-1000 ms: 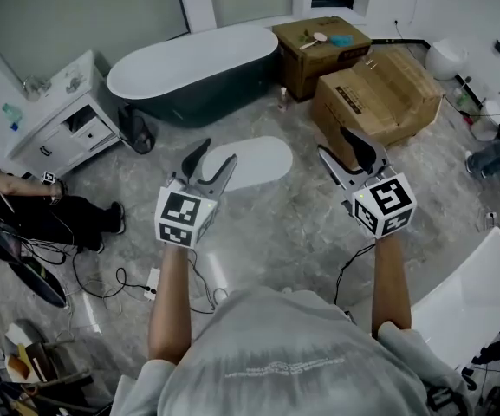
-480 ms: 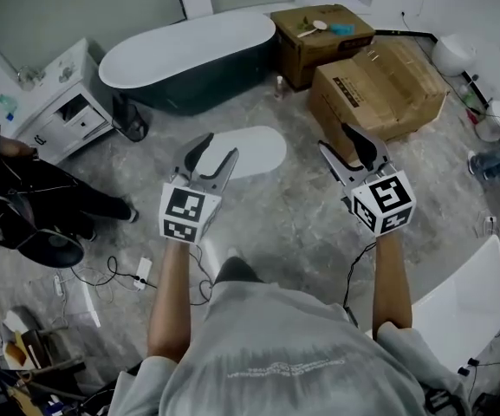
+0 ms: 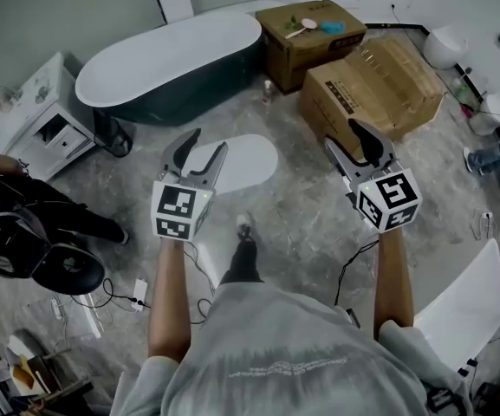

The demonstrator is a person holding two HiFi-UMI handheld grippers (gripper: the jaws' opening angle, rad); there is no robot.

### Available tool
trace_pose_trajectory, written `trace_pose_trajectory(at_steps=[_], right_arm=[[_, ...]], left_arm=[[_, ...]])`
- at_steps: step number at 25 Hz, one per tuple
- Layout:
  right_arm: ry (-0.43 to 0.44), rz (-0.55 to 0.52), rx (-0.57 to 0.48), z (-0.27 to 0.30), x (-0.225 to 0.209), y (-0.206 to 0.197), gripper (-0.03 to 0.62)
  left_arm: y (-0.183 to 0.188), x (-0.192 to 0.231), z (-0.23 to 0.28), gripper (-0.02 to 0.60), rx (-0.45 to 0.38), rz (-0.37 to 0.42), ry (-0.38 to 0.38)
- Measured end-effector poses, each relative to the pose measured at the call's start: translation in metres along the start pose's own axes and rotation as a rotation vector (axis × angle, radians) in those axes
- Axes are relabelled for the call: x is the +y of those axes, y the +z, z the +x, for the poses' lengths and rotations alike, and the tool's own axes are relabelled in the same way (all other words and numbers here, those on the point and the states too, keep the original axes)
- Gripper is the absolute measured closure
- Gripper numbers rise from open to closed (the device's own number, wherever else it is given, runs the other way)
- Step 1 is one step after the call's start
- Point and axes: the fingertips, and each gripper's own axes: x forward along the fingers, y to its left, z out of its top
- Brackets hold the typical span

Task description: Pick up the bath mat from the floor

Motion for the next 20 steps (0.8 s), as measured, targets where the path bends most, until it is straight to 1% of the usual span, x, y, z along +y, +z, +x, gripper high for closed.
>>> trace_pose_trajectory(at_steps=[5, 10, 17, 20], right_arm=[[-0.002, -0.001, 0.029, 0.086, -0.039, 0.006, 0.365], [-0.001, 0.002, 0.034, 0.162, -0.064, 0.024, 0.367], [-0.022, 0.024, 0.066, 0.244, -0.093, 0.024, 0.379], [-0.031, 0.050, 0.085, 0.268, -0.101, 0.018, 0.379]], left_arm=[[-0.002, 0.063, 0.069, 0.365, -0.004, -0.046, -0.009], [0.000, 0.122, 0.128, 0.347, 0.004, -0.054, -0.035], [-0.014, 0.176, 0.191, 0.336, 0.027, -0.073, -0.071], [-0.026, 0.190, 0.210, 0.336, 0.044, -0.095, -0.093]])
